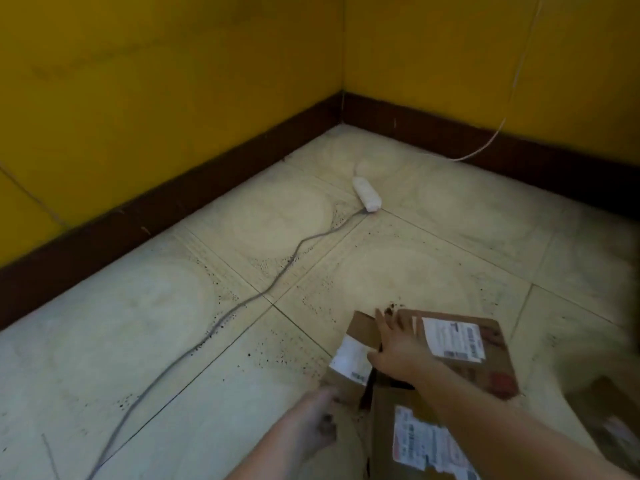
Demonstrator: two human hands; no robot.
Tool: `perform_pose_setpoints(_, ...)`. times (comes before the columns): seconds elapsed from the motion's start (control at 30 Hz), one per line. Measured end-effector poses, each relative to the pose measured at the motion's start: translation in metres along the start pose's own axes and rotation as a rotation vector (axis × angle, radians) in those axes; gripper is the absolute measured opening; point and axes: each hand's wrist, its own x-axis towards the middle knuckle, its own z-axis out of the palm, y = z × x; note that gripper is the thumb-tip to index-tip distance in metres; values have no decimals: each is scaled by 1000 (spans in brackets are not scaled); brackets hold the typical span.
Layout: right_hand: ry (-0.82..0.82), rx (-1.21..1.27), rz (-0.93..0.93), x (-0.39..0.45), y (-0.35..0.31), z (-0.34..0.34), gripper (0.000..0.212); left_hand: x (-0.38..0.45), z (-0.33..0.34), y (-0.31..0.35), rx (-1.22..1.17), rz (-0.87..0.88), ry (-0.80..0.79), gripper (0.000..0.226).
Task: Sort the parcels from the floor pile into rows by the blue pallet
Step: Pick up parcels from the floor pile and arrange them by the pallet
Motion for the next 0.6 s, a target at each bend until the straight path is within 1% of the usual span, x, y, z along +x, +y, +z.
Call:
perform_pose_setpoints(0.07, 45, 42, 37, 8, -10, 9, 88, 10, 7, 1, -159, 32, -63, 19)
perform_pose_setpoints(0.13, 99, 132, 19, 0, -29, -5, 80, -2, 8, 13, -212, 59, -24, 5)
perform_pose_setpoints(0.2, 121, 324, 9, -26, -49, -44, 69, -28, 2, 26, -196, 118, 36, 6)
perform_pose_setpoints(0.27, 183, 496, 8, -65, -59, -98, 54, -79, -8, 38, -229, 209, 77, 17)
perform_pose_setpoints(0.37, 287, 702, 56, -148, -59, -194, 40, -193, -12, 58, -253, 375, 86, 22)
perform_pose_setpoints(0.43, 340, 856, 63, -223, -55, -264, 30, -294, -5, 75, -278, 461, 62, 14)
perform_pose_setpoints(0.5, 324, 1105, 96, -311, -50, -334, 27, -407, 8, 85, -272, 526, -13, 10)
perform_pose_setpoints(0.53, 305, 1212, 122, -358, -45, -367, 29, -466, 16, 85, -250, 569, -46, 14)
perform_pose_setpoints(0.6, 343, 1338, 96, -465, -42, -441, 31, -594, 30, 78, -187, 693, -130, 33)
